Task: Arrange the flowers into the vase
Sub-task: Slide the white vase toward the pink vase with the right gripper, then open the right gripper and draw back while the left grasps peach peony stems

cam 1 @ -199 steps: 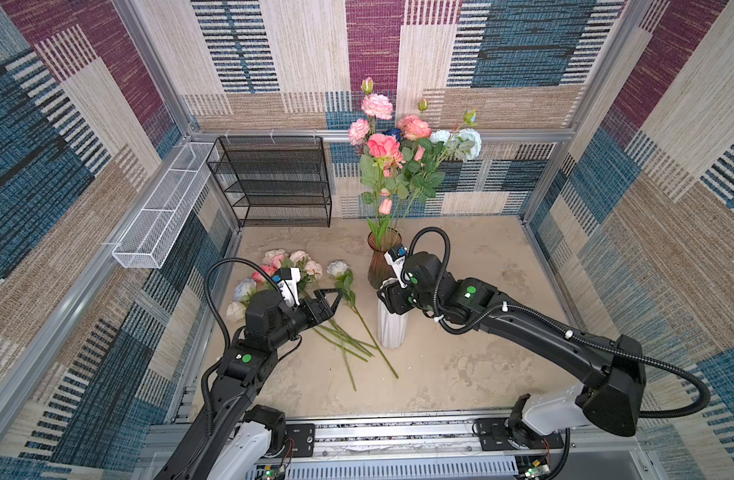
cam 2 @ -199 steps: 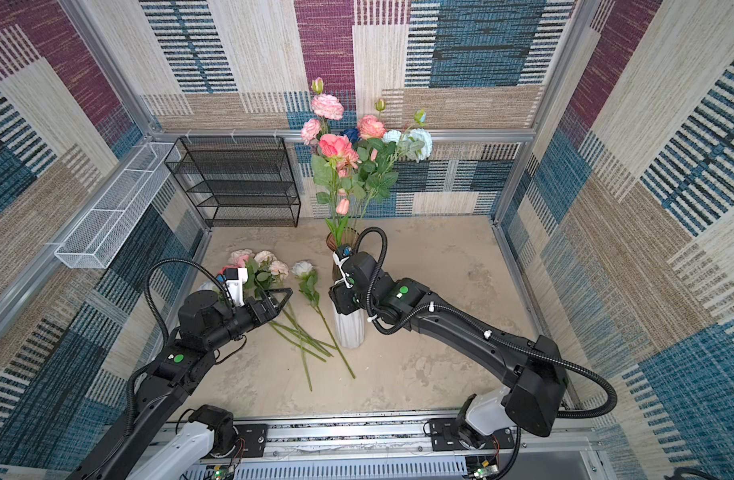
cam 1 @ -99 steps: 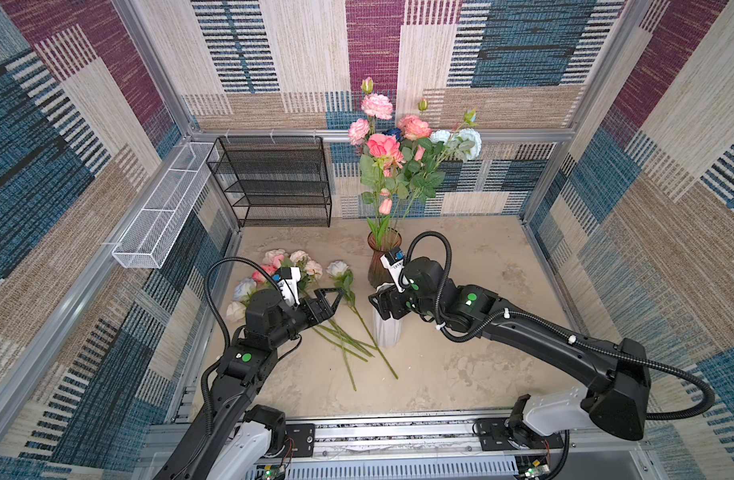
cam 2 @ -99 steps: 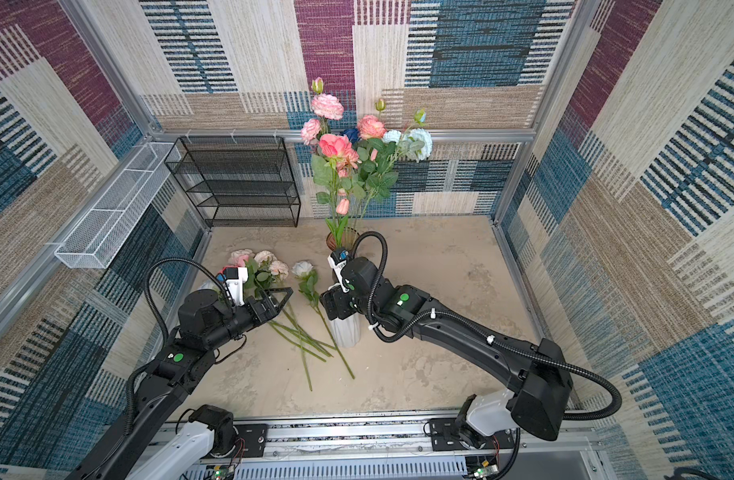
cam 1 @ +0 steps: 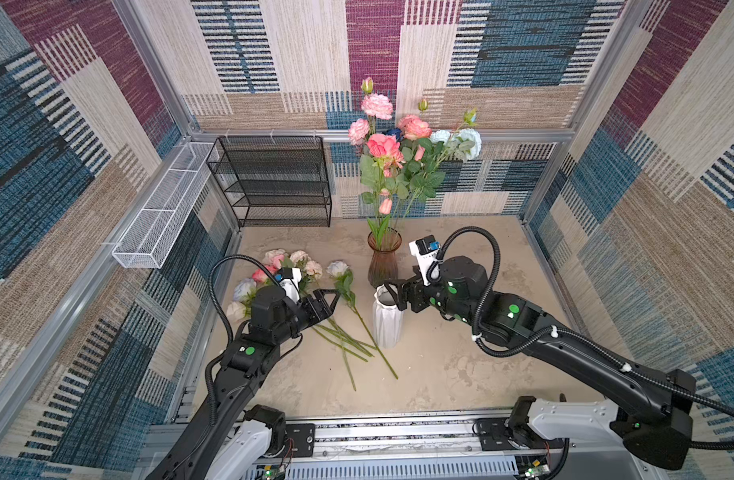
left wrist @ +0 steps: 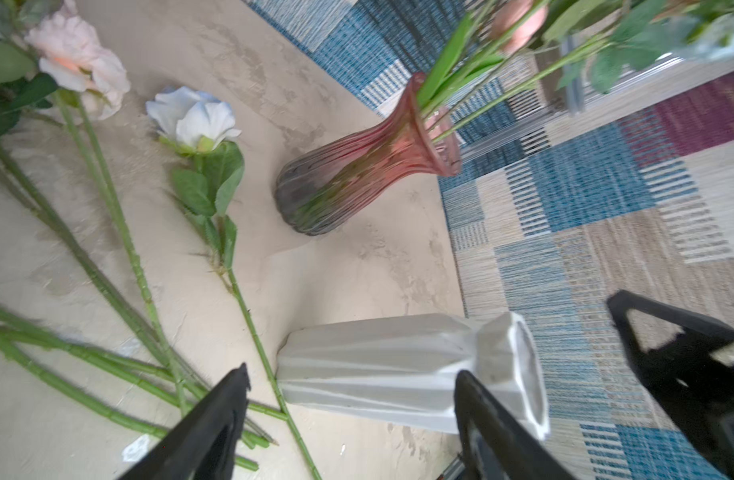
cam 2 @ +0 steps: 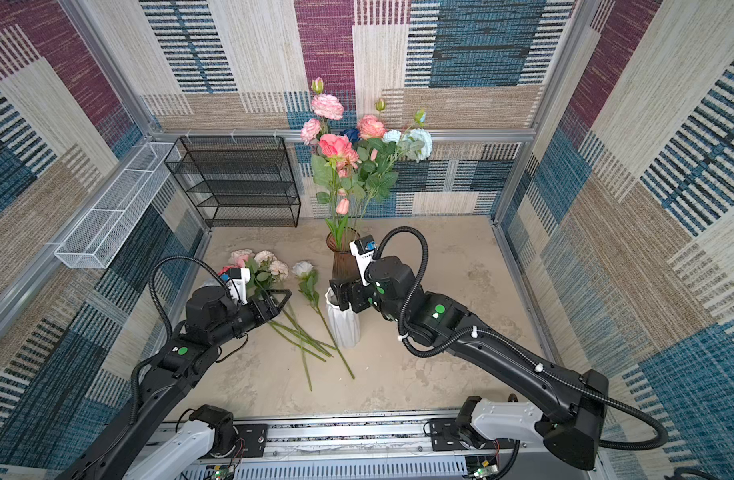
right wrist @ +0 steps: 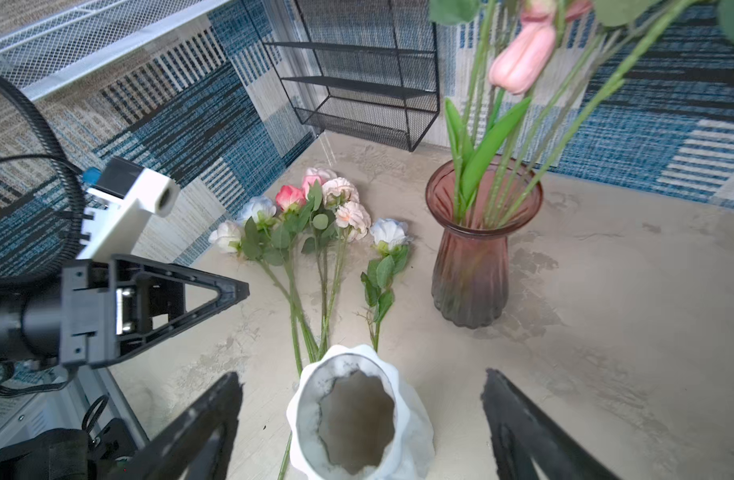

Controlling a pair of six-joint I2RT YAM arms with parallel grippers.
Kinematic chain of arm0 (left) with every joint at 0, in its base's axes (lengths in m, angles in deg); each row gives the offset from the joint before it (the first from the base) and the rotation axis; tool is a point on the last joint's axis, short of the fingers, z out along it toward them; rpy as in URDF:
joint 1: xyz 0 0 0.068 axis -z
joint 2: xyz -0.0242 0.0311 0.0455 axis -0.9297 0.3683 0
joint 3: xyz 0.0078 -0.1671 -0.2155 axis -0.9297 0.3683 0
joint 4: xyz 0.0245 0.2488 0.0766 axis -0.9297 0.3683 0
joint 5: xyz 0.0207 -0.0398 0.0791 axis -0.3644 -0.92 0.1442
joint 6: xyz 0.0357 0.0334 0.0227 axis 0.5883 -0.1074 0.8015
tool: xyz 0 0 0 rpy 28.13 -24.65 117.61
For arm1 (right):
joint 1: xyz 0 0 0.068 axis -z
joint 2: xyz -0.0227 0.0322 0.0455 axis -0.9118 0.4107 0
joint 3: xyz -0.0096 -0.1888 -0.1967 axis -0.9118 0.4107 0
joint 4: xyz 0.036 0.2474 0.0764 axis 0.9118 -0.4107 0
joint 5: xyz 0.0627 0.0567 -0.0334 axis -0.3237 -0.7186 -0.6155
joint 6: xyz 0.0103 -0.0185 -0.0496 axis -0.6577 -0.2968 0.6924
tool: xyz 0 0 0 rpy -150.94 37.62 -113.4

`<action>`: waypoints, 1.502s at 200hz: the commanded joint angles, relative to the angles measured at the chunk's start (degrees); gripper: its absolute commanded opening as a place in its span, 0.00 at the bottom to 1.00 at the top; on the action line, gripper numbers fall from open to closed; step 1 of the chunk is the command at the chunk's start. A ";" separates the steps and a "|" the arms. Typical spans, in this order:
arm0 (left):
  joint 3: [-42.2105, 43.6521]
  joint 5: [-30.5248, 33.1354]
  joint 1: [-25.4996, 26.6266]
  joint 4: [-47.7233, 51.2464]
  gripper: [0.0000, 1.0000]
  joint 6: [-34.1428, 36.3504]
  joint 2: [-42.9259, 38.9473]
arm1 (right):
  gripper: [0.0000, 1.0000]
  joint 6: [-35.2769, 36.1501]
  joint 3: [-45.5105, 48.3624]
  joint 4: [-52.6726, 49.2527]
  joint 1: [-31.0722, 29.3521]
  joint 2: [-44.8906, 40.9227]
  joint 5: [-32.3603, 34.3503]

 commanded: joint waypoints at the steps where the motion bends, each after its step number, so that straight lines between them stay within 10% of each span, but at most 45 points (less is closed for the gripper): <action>1: -0.91 3.40 -0.01 3.25 0.68 3.04 5.48 | 0.87 -2.13 2.74 3.85 -0.04 -2.76 2.63; 75: -4.50 15.89 2.50 1.36 0.27 4.46 26.70 | 0.84 -3.47 7.85 4.20 -0.04 -7.66 3.30; 192: -12.30 23.42 2.63 -0.03 0.17 4.54 46.00 | 0.84 -3.64 9.64 2.48 -0.03 -11.16 5.67; 300: -9.62 25.50 2.65 4.82 0.00 5.90 17.88 | 0.85 -3.20 9.18 2.35 0.02 -11.59 6.67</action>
